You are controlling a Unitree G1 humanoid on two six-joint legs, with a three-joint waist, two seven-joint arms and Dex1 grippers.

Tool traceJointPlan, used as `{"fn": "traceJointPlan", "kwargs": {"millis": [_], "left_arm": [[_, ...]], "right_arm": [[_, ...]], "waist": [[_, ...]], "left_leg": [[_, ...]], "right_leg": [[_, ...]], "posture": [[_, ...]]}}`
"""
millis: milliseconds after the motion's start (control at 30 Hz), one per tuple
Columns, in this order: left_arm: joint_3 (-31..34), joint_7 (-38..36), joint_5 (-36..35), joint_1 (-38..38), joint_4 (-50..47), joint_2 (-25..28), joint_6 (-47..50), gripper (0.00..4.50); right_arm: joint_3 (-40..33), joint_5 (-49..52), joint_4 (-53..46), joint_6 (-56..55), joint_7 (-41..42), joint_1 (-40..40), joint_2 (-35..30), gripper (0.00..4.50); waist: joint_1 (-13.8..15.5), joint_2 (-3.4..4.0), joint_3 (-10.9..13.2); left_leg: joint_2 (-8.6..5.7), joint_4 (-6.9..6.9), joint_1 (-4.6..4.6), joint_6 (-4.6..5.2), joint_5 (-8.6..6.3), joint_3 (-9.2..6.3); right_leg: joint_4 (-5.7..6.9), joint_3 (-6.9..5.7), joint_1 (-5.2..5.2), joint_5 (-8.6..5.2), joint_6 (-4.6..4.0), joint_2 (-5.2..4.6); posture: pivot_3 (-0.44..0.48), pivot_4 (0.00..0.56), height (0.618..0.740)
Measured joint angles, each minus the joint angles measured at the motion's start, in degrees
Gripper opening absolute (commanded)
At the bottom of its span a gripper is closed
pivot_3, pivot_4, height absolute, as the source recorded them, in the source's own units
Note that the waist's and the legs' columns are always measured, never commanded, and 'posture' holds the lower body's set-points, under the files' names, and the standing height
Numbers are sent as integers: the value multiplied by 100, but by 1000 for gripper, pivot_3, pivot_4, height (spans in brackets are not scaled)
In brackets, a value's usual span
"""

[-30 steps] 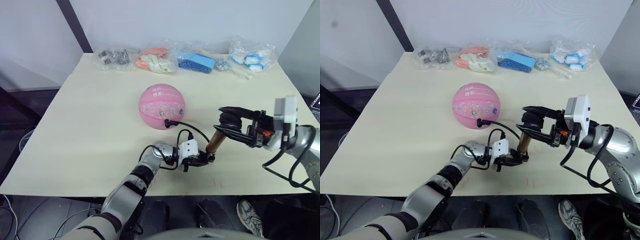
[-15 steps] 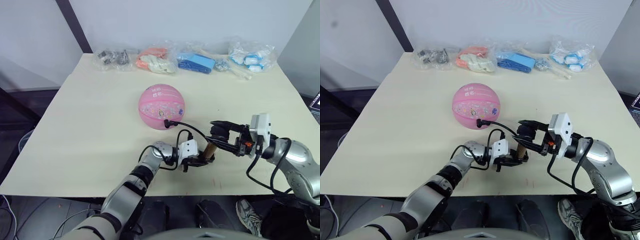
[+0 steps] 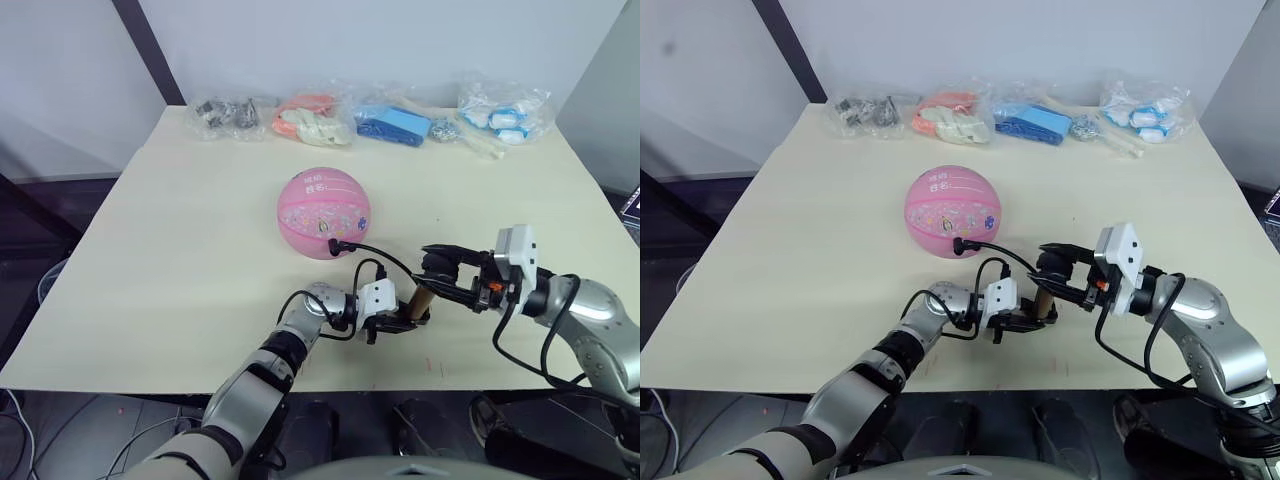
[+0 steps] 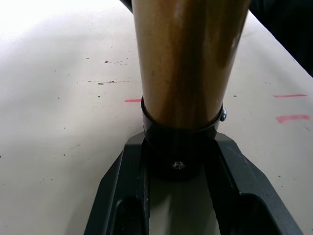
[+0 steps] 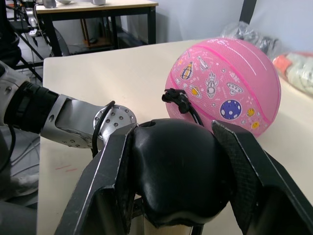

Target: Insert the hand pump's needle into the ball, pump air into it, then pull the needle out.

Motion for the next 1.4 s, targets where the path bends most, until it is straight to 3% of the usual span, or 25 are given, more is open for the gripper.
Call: {"fn": "traceJointPlan", "kwargs": {"millis": [533, 800, 1067, 1400], "left_arm": [[2, 5, -7, 3, -33, -21, 0, 1112], [0, -8, -7, -11, -31, -30, -2, 1112], [-4, -18, -6, -10, -24, -31, -3, 1112], [-7, 20, 2, 2, 20, -4, -2, 1112]], "right_arm": [[-1522, 2173, -454, 1621, -342, -1522, -1223, 1929], [-1602, 2469, -287, 1963, -396, -1799, -1587, 1929], [-1612, 2496, -473, 1766, -505, -1510, -1290, 1929], [-1084, 1355, -770, 695, -364, -380, -847, 1929]], "waist": [[11, 15, 21], [16, 19, 25], [22, 18, 25], [0, -7, -3]], "left_leg": [[-1, 4, -15, 0, 0, -4], [-2, 4, -25, 1, 0, -3], [-2, 5, -25, 1, 0, -7], [2, 1, 7, 0, 0, 0]], "right_leg": [[-1, -5, -6, 1, -1, -7], [-1, -5, -14, 1, -2, -8], [-1, -8, -13, 1, -2, -9], [-1, -4, 8, -10, 17, -2]], "posture": [[0, 150, 740], [0, 150, 740], [0, 150, 740], [0, 150, 740]]}}
